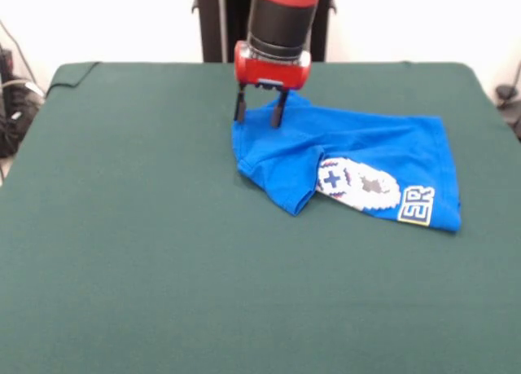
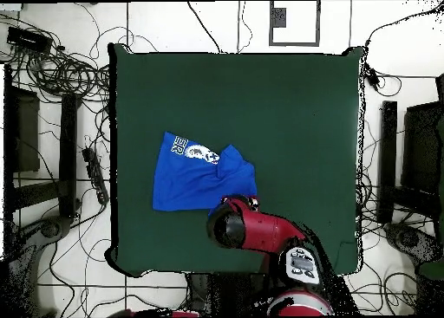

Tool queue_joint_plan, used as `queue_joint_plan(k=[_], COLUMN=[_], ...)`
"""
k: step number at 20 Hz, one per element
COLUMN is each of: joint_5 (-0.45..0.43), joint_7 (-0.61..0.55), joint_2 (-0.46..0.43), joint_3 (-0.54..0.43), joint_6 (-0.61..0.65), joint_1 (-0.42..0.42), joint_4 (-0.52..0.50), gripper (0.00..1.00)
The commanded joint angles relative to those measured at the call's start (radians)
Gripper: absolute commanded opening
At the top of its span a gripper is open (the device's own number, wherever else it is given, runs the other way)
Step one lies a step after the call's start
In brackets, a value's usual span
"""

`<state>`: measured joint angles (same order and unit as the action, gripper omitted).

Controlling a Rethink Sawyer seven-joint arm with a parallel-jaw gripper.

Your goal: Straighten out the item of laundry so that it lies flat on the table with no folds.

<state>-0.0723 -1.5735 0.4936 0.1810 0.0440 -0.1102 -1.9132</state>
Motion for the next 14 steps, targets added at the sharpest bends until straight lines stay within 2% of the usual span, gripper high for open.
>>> queue_joint_plan(k=[1,7,14], joint_5=[-0.044,-0.061,-0.098], joint_7=[-0.147,-0.126,-0.114], joint_2=[0.042,0.068,-0.014], joint_3=[-0.157,-0.167,-0.187], joint_6=[-0.023,0.027,-0.008], joint_1=[-0.154,-0.181,-0.225], joint_4=[-0.088,-0.093,-0.049], gripper=[1.00,1.00,1.00])
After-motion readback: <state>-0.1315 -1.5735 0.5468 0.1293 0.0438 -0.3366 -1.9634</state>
